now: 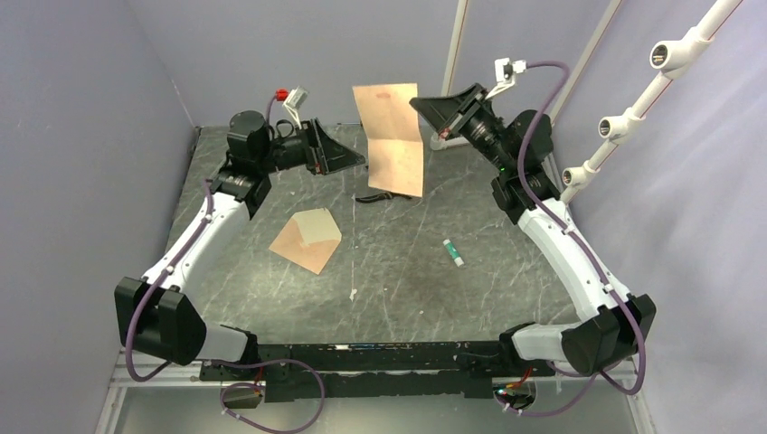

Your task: Place the letter into the envelope and seal it

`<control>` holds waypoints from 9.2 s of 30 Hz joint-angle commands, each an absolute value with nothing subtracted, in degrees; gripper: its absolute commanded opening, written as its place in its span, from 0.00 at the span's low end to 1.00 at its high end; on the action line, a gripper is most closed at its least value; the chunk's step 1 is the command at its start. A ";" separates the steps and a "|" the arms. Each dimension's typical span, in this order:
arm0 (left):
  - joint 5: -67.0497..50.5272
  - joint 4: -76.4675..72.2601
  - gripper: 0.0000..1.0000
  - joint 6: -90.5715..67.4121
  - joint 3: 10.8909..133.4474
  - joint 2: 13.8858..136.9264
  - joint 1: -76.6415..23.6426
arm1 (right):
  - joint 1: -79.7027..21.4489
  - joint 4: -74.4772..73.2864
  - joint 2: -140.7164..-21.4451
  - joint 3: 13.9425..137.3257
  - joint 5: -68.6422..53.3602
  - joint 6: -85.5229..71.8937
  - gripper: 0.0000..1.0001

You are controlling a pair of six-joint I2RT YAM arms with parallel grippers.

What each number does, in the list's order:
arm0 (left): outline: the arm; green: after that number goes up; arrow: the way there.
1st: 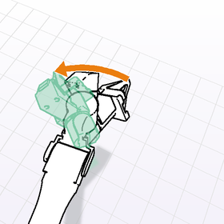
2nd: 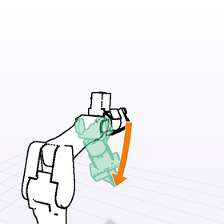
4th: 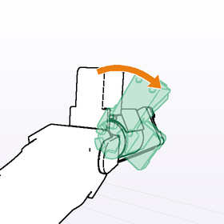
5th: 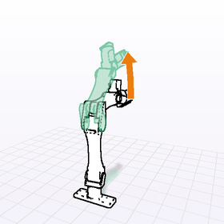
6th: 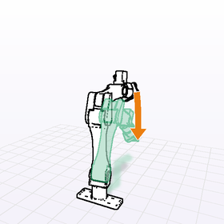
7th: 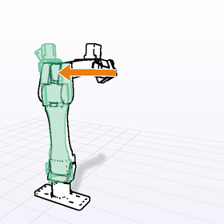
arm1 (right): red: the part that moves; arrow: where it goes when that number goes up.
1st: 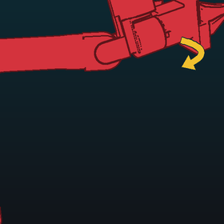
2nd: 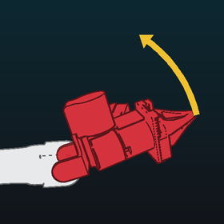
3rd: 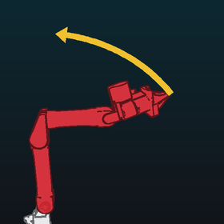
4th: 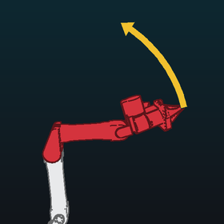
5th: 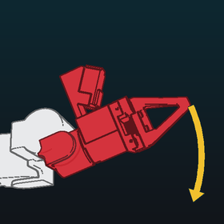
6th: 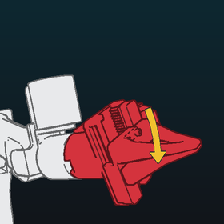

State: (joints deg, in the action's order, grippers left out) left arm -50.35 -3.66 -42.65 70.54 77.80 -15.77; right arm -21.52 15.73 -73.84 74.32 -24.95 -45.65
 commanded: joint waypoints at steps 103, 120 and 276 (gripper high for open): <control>-43.80 5.34 0.53 -39.07 82.34 69.41 -16.79 | -26.45 34.21 -78.85 77.81 -26.11 -55.17 0.00; -46.22 -30.91 0.93 -61.28 77.82 75.50 -18.02 | -29.06 46.13 -84.11 84.04 -24.40 -64.54 0.00; -39.82 -17.43 0.02 -50.89 74.91 66.29 -18.28 | -31.85 27.52 -85.31 86.24 -42.18 -58.99 0.40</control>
State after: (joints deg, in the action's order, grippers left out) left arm -42.06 -11.88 -48.80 75.13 67.70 -18.22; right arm -30.89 27.00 -84.79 85.21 -42.46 -60.45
